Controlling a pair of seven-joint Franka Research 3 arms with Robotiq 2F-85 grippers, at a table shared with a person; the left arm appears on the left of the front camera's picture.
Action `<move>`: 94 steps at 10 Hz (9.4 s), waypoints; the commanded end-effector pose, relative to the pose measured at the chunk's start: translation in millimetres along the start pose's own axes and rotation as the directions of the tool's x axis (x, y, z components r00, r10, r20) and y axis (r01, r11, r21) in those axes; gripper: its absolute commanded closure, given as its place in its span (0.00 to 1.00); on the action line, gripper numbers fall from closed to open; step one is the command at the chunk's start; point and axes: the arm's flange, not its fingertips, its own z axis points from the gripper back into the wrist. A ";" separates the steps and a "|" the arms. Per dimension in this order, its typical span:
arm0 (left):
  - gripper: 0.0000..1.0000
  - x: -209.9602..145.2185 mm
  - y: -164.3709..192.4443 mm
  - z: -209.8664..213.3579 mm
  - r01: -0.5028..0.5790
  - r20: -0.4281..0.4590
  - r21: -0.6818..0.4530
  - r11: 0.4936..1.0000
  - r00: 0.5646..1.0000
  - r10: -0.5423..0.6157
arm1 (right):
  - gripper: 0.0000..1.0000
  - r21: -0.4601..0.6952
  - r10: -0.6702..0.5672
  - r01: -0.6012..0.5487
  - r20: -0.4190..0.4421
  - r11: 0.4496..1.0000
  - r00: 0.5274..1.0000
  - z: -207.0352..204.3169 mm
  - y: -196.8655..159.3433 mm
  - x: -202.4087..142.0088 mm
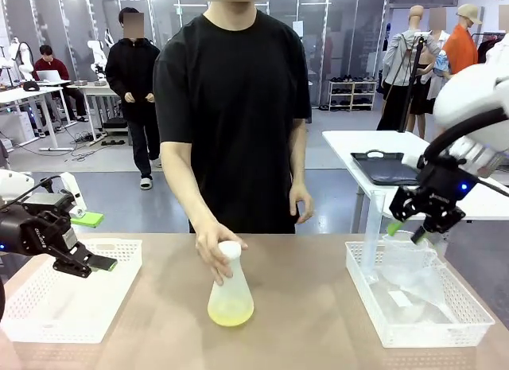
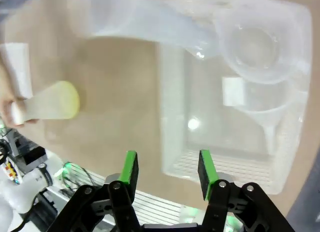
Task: Prepare the solutions needed for the experiment.
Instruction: When the human places the Big flask in the center of the table, pick up the Big flask and place it in the left Organizing basket.
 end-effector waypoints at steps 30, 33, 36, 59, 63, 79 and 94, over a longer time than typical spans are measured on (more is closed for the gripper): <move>0.00 39.7 10.7 -31.4 0.174 -0.004 0.000 0.985 0.985 -0.174 | 0.04 0.794 -0.021 0.049 -0.046 0.606 0.999 49.8 30.7 -95.0; 0.00 68.1 7.2 -73.7 0.492 -0.099 -0.001 0.871 0.866 -0.489 | 0.04 0.794 -0.021 0.049 -0.046 0.606 0.999 49.8 30.7 -95.0; 0.00 91.8 14.2 -89.9 0.755 -0.123 0.051 0.654 0.655 -0.746 | 0.04 0.794 -0.021 0.049 -0.046 0.606 0.999 49.8 30.7 -95.0; 0.00 136.3 43.5 -81.2 0.993 -0.037 -0.103 -0.048 -0.052 -0.998 | 0.04 0.794 -0.021 0.049 -0.046 0.606 0.999 49.8 30.7 -95.0; 0.00 163.3 85.5 -108.0 0.989 0.039 -0.147 -0.010 -0.005 -0.999 | 0.04 0.794 -0.021 0.049 -0.046 0.606 0.999 49.8 30.7 -95.0; 0.00 200.1 189.0 -145.0 0.928 0.001 -0.339 0.155 0.165 -0.986 | 0.04 0.794 -0.021 0.049 -0.046 0.606 0.999 49.8 30.7 -95.0; 0.00 187.0 211.2 -197.1 0.847 0.060 -0.501 0.176 0.237 -0.970 | 0.04 0.794 -0.021 0.049 -0.046 0.606 0.999 49.8 30.7 -95.0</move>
